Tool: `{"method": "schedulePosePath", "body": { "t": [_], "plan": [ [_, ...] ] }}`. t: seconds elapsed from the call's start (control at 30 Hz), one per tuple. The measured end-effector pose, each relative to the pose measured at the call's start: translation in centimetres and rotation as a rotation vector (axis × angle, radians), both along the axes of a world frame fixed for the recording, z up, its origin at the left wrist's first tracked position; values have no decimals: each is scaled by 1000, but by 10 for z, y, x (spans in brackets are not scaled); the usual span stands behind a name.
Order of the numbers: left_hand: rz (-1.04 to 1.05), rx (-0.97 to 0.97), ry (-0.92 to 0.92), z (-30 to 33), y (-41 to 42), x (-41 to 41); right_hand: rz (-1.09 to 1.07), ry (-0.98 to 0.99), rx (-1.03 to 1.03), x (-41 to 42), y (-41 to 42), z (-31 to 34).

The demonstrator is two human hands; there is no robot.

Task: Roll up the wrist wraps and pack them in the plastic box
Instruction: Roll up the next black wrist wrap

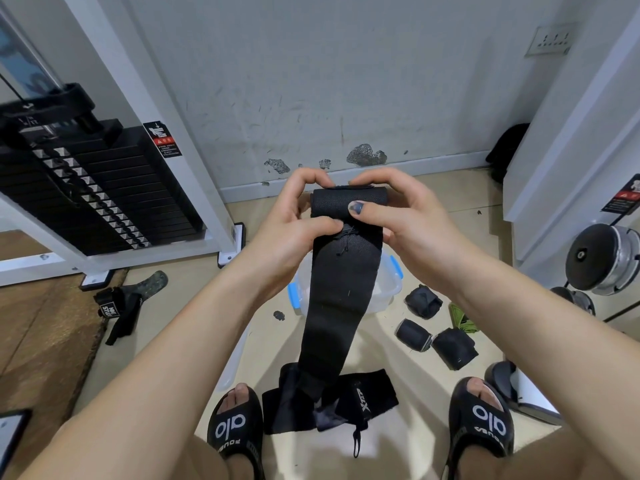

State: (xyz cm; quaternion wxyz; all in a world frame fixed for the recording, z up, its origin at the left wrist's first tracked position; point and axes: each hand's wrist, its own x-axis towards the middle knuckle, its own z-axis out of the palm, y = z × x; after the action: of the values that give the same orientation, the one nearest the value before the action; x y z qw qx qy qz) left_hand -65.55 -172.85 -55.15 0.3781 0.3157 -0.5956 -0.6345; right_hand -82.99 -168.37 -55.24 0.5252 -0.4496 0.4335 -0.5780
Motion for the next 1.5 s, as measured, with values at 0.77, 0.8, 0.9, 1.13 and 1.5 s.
{"method": "schedulePosePath", "body": {
  "t": [0.77,0.8,0.9,1.13,1.5],
  "plan": [
    [-36,-72,-121,6,-4,4,-20,14,-18,-5,-1,-1],
    [-37,-70,-104,6,-4,4,-10,-9,12,-5,-1,0],
    [-8,-107,-102,5,-4,5,65,-37,127,-6,1,2],
    [22,-197,-106,5,0,5,46,-49,151,-4,2,9],
    [58,2,-175,1,-2,-7,-34,7,19,-11,0,6]
  ]
}}
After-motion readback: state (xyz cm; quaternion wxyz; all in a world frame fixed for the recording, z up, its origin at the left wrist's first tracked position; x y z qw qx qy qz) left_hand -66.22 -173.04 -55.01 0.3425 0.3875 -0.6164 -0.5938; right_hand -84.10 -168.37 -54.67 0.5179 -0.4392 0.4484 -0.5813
